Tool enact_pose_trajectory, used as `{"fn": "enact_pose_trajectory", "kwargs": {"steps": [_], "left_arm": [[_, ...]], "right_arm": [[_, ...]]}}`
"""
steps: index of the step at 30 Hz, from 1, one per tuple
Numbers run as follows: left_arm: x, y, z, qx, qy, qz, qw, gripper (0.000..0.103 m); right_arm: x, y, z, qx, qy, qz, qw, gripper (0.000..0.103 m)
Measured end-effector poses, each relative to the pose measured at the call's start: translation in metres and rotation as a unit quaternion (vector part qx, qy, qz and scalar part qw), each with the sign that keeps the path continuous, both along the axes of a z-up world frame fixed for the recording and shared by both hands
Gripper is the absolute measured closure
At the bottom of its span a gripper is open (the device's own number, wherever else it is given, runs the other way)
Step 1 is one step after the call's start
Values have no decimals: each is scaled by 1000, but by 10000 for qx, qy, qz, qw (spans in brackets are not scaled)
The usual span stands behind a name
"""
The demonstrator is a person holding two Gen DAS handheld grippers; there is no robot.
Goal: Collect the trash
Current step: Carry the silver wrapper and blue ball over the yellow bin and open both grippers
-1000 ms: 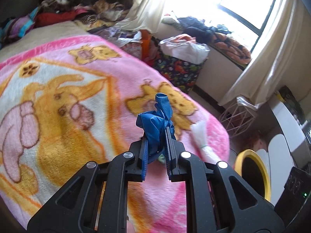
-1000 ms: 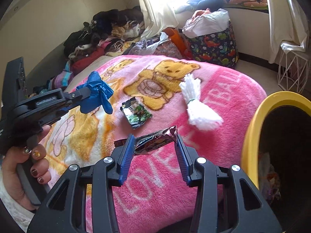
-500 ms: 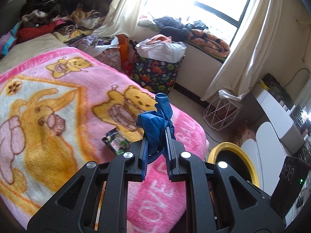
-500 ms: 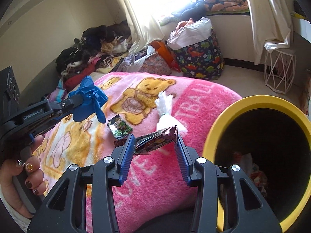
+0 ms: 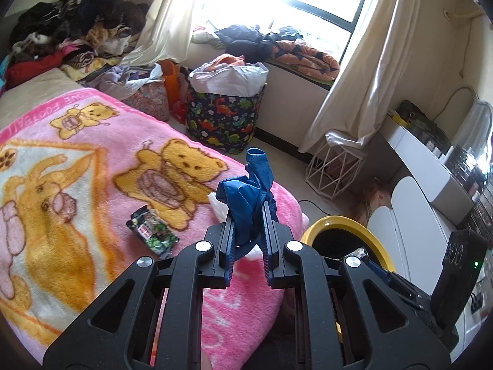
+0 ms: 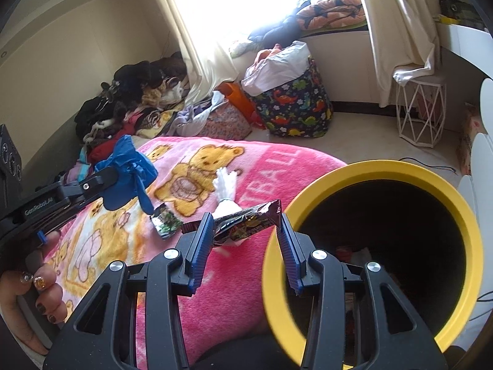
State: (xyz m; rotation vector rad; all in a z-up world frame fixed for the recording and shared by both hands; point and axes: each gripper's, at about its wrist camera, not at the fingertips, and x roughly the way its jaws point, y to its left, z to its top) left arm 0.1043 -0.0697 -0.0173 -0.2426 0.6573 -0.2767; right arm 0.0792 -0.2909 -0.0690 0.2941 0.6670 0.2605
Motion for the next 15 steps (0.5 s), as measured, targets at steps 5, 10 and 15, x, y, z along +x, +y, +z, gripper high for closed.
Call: {"fn": "enact_pose_trajectory", "kwargs": {"steps": [5, 10, 15], "left_arm": [[-2, -12, 3, 40, -34, -138, 9999, 93], [-4, -23, 4, 78, -46, -273, 9996, 93], [-6, -34, 3, 109, -44, -399, 9991, 93]], "right_arm": [[-2, -13, 0, 1, 2, -156, 9999, 62], [-4, -26, 0, 8, -6, -319, 9995, 62], [-6, -41, 0, 20, -13, -499, 9988, 62]]}}
